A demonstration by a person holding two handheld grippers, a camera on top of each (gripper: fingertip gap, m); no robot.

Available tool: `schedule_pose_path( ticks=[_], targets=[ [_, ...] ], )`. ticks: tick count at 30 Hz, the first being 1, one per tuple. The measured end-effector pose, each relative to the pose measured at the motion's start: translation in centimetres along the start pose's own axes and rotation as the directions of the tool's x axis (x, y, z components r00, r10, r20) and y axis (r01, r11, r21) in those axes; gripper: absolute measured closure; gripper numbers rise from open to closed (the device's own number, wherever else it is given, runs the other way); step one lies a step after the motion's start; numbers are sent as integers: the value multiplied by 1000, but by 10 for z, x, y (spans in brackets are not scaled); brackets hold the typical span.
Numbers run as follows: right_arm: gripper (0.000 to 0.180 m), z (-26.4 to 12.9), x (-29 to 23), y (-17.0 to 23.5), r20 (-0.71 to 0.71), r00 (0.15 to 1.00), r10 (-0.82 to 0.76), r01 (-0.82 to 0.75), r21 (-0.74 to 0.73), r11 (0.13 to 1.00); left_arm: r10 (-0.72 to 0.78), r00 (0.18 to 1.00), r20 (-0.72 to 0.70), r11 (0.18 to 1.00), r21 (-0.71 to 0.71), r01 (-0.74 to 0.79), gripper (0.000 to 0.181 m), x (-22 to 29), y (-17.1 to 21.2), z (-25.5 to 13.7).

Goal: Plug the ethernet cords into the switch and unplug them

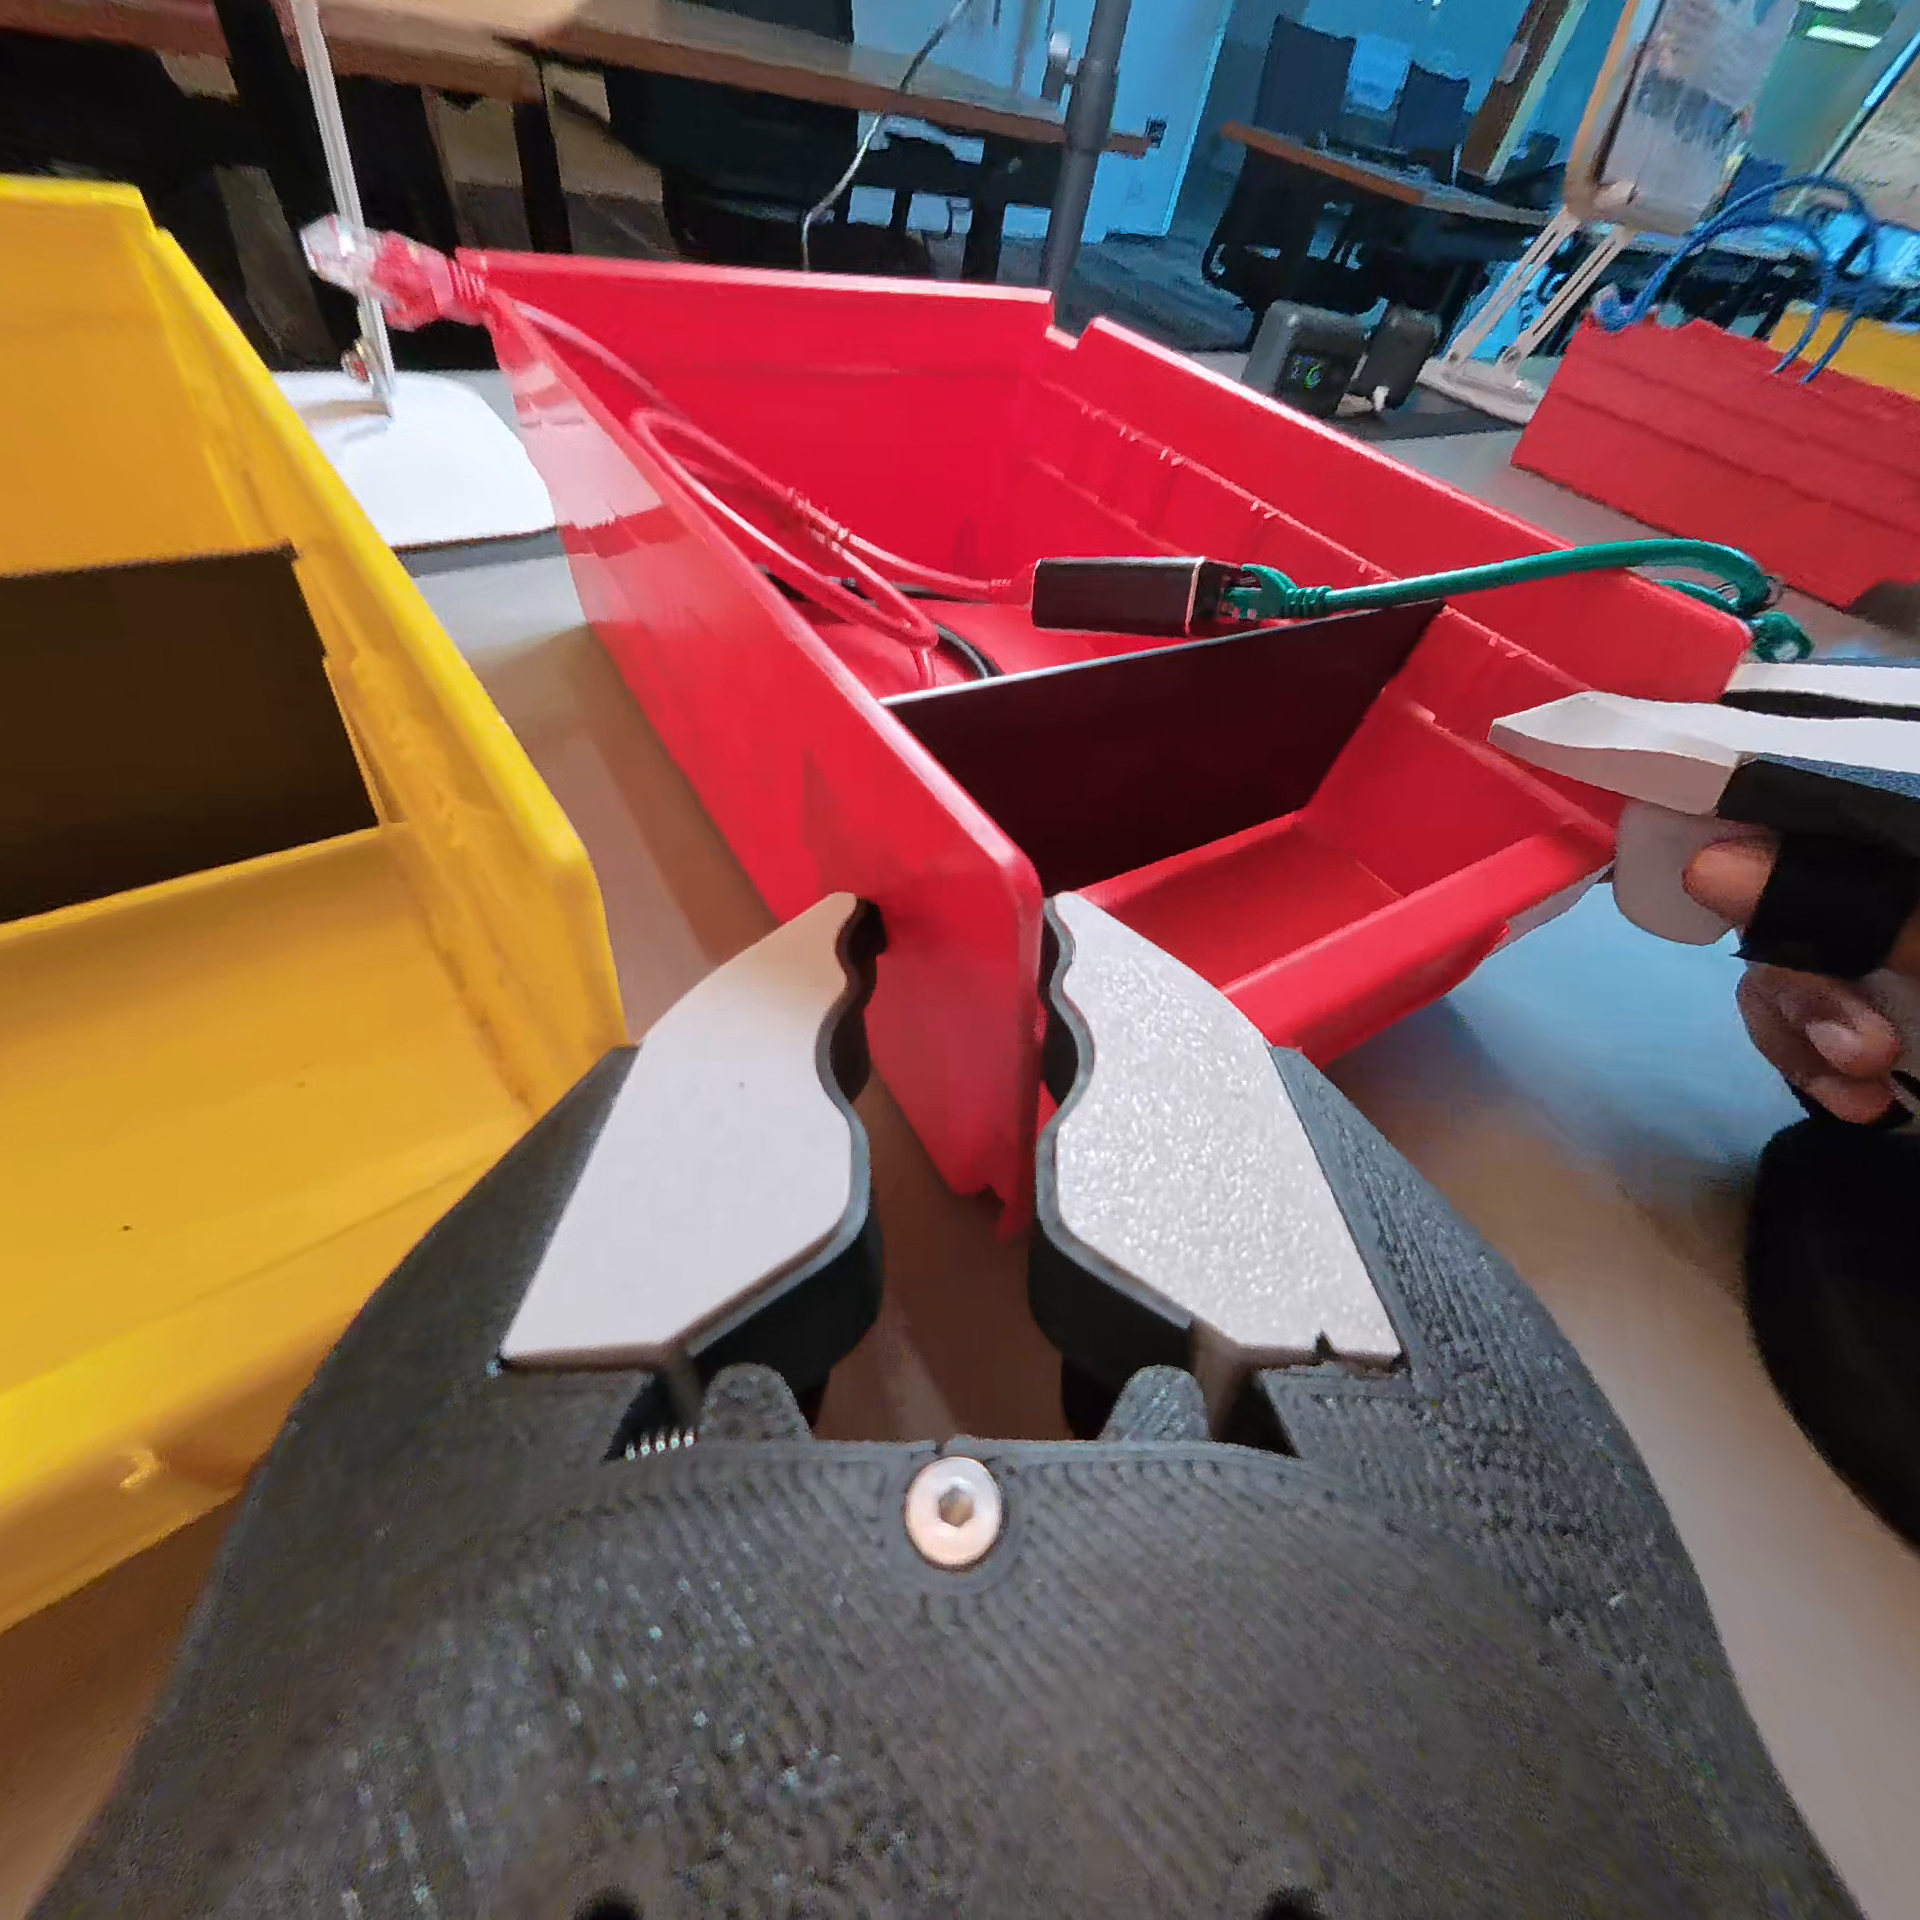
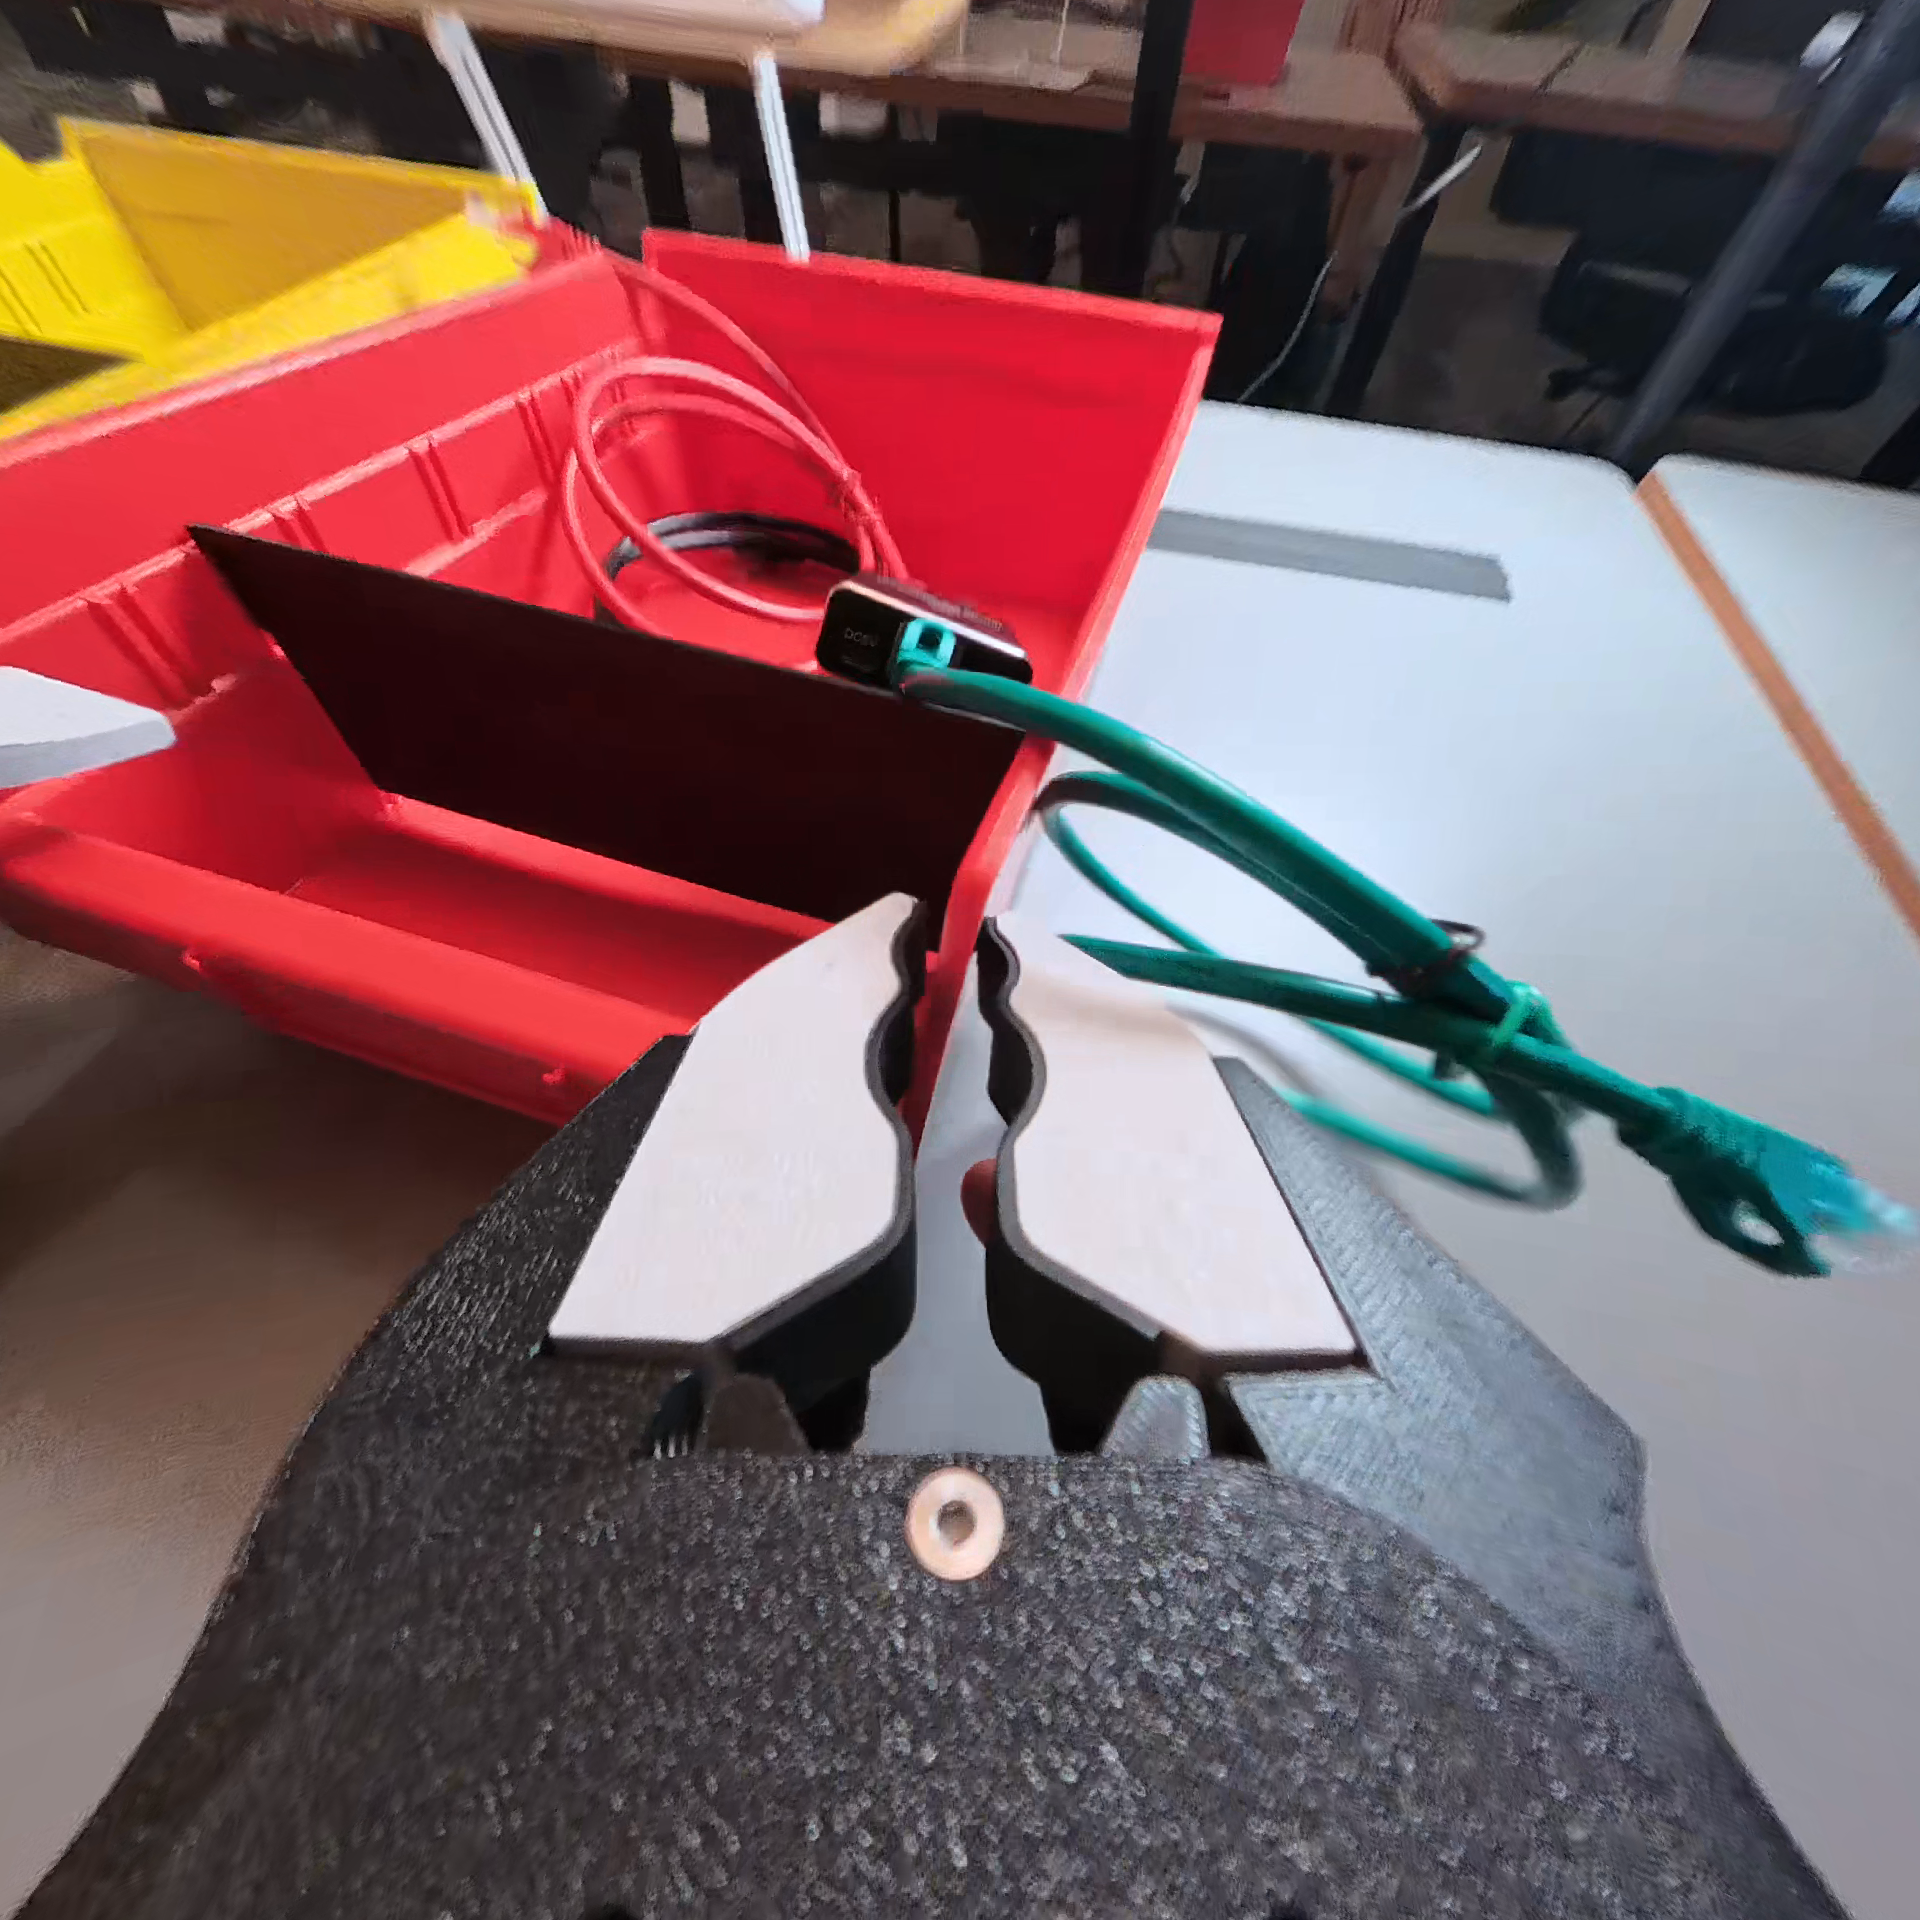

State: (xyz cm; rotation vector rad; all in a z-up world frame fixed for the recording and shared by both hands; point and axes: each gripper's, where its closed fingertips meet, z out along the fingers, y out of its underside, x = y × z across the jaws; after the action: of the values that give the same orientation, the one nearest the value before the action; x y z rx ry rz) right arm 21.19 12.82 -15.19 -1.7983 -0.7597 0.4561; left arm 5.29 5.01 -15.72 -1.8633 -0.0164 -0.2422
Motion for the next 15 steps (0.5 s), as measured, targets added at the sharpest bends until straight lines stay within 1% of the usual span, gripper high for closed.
schedule_pose_path(
  ticks=[2, 3, 5, 10, 15],
  targets=[
    [174, -14, 2, -15, -24, 1000, -14, 16, 71, 997, 45, 999, -4, 998, 54, -45, 155, 6, -14, -10],
    [174, -21, 1, -21, -26, 999, -19, 22, 96, 995, 79, 997, 7, 993, 83, -80, 160, 9, -23, -16],
    [175, -30, -1, -27, -39, 999, -37, 42, 122, 992, 148, 988, 40, 982, 113, -152, 165, 11, -36, -23],
    [174, -46, -11, -40, -59, 995, -86, 95, 163, 982, 146, 989, 35, 978, 145, -150, 167, 10, -48, -35],
    [174, -64, -29, -80, -58, 991, -123, 134, 260, 956, 160, 985, 59, 958, 232, -169, 167, 8, -79, -63]
  ],
)
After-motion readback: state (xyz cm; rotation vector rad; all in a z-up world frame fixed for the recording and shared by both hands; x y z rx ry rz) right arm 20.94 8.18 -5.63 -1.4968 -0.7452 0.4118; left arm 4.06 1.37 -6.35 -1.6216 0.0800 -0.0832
